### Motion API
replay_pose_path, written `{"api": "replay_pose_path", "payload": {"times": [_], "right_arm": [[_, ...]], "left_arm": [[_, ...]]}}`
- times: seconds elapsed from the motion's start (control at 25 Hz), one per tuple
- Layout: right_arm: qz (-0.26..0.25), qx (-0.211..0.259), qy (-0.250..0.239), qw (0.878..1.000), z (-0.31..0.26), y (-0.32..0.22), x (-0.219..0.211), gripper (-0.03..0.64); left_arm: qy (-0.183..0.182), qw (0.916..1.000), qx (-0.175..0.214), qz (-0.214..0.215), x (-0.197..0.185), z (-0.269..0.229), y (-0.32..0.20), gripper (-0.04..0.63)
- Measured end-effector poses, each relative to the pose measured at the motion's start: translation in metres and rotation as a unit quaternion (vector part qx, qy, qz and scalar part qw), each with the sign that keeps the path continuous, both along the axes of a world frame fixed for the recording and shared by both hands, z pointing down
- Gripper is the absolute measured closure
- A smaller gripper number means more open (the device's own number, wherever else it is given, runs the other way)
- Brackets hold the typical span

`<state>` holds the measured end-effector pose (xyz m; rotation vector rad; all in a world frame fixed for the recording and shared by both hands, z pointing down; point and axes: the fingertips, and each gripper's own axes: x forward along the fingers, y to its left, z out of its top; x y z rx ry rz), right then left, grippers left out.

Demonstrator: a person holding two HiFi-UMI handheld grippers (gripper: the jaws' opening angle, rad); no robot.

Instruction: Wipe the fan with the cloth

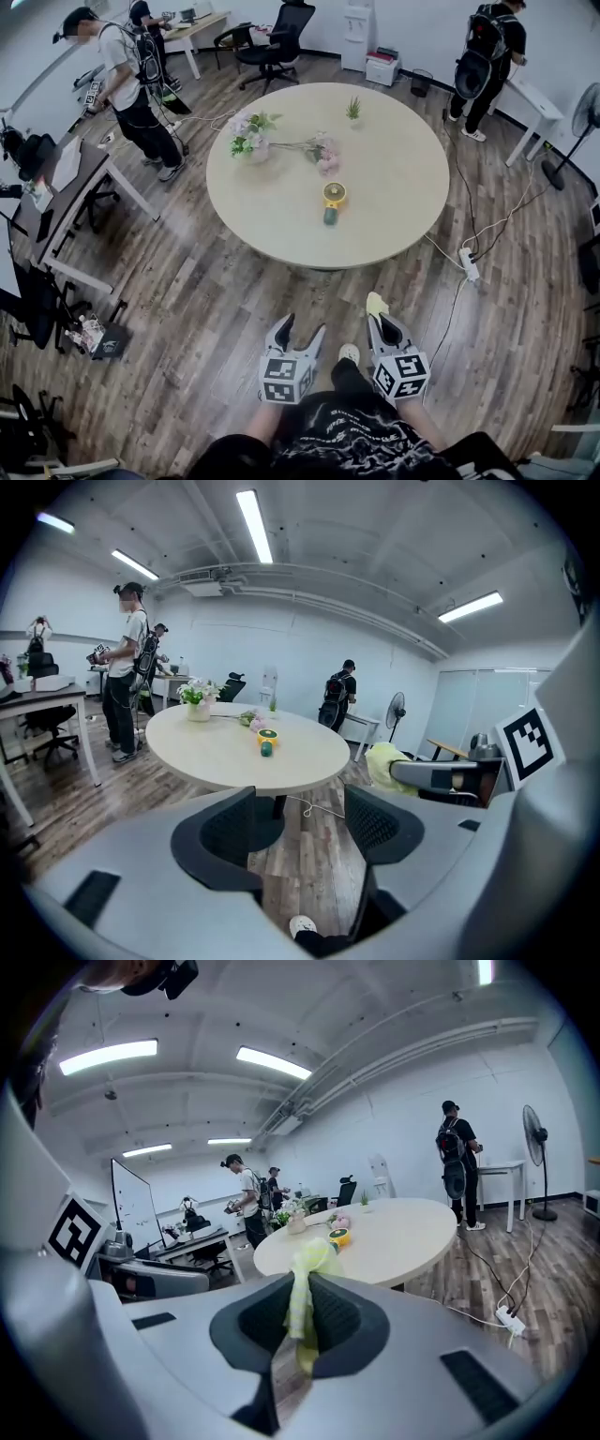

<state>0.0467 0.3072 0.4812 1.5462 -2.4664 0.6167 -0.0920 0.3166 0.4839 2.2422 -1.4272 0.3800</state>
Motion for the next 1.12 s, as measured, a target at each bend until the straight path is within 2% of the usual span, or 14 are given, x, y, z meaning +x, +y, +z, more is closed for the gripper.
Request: {"api": "replay_pose_path", "payload": {"times": [0.24,0.48,0.72,1.12], "right_arm": [[-0.033,-0.001,0.004,0.999,-0.002,-0.076,0.025,0.575],[-0.052,-0.003,-0.006,0.999,0.002,-0.128,0.052,0.575],[-0.051,-0.018,0.018,0.998,0.017,-0.154,0.073,0.575],[-0.034,-0.039,0.027,0.998,0.037,-0.193,0.071,0.575]], "left_arm": [[-0.009,0.9996,-0.003,-0.028,0.026,0.0,-0.069,0.285],[-0.015,0.9978,-0.009,-0.065,0.048,0.008,-0.119,0.285],[-0.019,0.9968,-0.013,-0.076,0.062,0.016,-0.152,0.285],[-0.028,0.9972,-0.022,-0.066,0.05,0.042,-0.221,0.284]]}}
